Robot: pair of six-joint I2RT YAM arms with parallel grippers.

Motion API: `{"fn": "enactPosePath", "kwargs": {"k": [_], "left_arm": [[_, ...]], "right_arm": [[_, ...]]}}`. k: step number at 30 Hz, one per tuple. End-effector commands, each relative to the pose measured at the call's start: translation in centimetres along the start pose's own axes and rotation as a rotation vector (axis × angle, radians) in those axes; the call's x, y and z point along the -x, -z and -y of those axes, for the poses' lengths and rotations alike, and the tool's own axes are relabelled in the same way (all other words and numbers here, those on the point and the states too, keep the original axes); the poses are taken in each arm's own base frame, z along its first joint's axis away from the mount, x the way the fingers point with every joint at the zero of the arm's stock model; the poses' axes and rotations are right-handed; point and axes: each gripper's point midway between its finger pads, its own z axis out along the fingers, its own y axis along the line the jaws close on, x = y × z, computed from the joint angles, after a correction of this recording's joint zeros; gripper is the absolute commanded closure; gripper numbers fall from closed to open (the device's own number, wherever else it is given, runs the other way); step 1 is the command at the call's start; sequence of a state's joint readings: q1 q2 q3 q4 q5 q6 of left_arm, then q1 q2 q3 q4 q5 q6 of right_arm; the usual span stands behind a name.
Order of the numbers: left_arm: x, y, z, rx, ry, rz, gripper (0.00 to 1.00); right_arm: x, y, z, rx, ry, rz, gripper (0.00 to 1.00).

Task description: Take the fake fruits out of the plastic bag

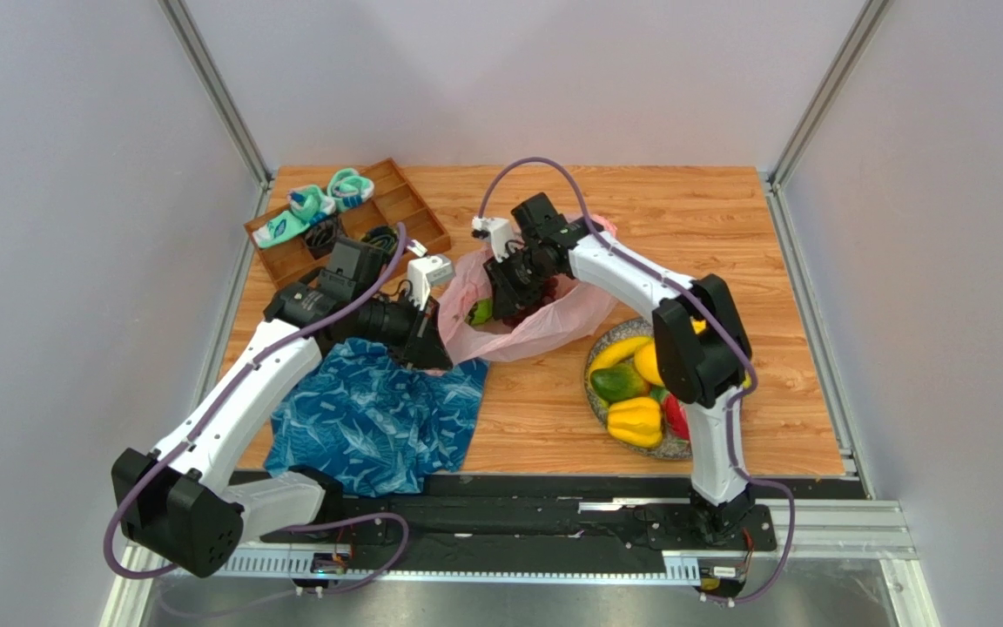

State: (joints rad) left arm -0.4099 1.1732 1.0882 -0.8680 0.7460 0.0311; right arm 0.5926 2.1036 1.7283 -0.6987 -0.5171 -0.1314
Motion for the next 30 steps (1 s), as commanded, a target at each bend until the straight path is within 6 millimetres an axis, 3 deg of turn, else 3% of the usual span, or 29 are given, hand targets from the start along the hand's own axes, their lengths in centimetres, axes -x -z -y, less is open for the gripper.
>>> {"fn": "enactPosePath", "kwargs": {"k": [1, 4, 6, 8, 9, 11, 12, 13, 14, 15, 16, 18, 21, 22, 23, 25, 28, 30], "left_arm": [[1.4, 0.4, -0.5, 0.031, -0.047, 0.064, 1.00], [1.5, 1.0, -0.8, 0.057, -0.043, 0.074, 1.00], [2.0, 1.8, -0.6, 0.070, -0.057, 0.100, 1.00], [2.2, 2.4, -0.4, 0.081, -0.085, 0.112, 1.00], [2.2, 2.6, -0.3, 0.081, -0.091, 0.114, 1.00], [3.2, 3.5, 0.6, 0.070, -0.126, 0.134, 1.00], [4.2, 4.0, 1.5, 0.048, -0.142, 0.159, 1.00], [7.3, 6.1, 3.5, 0.036, -0.200, 0.233, 1.00], [9.2, 7.1, 4.5, 0.021, -0.227, 0.261, 1.00], [11.0, 8.4, 6.5, -0.021, -0.281, 0.300, 1.00], [13.5, 11.1, 9.2, -0.032, -0.365, 0.347, 1.00], [13.8, 12.2, 11.6, -0.036, -0.488, 0.333, 1.00], [9.7, 10.4, 12.2, -0.104, -0.450, 0.234, 1.00], [6.7, 8.4, 10.6, -0.114, -0.372, 0.161, 1.00], [5.3, 7.4, 9.6, -0.104, -0.321, 0.126, 1.00], [1.9, 4.7, 5.4, 0.006, -0.159, 0.032, 1.00], [-0.2, 3.4, 0.9, 0.105, 0.101, 0.009, 1.00], [-0.5, 3.2, -0.2, 0.133, 0.165, 0.019, 1.00]], "right_arm": [[2.0, 5.9, -2.3, -0.018, 0.152, 0.105, 0.85], [-1.2, 6.7, -2.3, -0.047, 0.147, 0.036, 0.85], [-5.6, 6.1, -1.8, -0.056, 0.129, -0.054, 0.85], [-7.3, 6.8, -1.8, -0.081, 0.139, -0.062, 0.86], [-10.0, 6.4, -1.8, -0.076, 0.116, -0.110, 0.87], [-10.8, 6.8, -2.1, -0.083, 0.117, -0.104, 0.87], [-11.0, 7.0, -2.1, -0.089, 0.116, -0.101, 0.87], [-10.8, 7.3, -1.9, -0.104, 0.121, -0.098, 0.87], [-10.7, 7.9, -2.1, -0.111, 0.125, -0.096, 0.88], [-10.5, 8.2, -2.1, -0.113, 0.136, -0.093, 0.88], [-10.6, 8.6, -2.2, -0.118, 0.145, -0.097, 0.88], [-11.4, 9.3, -2.5, -0.111, 0.165, -0.114, 0.88], [-12.8, 9.3, -2.9, -0.094, 0.165, -0.141, 0.88], [-13.0, 9.2, -2.7, -0.097, 0.168, -0.147, 0.88], [-12.7, 9.2, -2.6, -0.103, 0.173, -0.135, 0.88], [-12.2, 9.0, -2.4, -0.110, 0.177, -0.126, 0.87], [-10.3, 8.9, -3.0, -0.067, 0.197, -0.076, 0.84], [-8.5, 8.9, -3.9, -0.028, 0.235, -0.038, 0.79]]}}
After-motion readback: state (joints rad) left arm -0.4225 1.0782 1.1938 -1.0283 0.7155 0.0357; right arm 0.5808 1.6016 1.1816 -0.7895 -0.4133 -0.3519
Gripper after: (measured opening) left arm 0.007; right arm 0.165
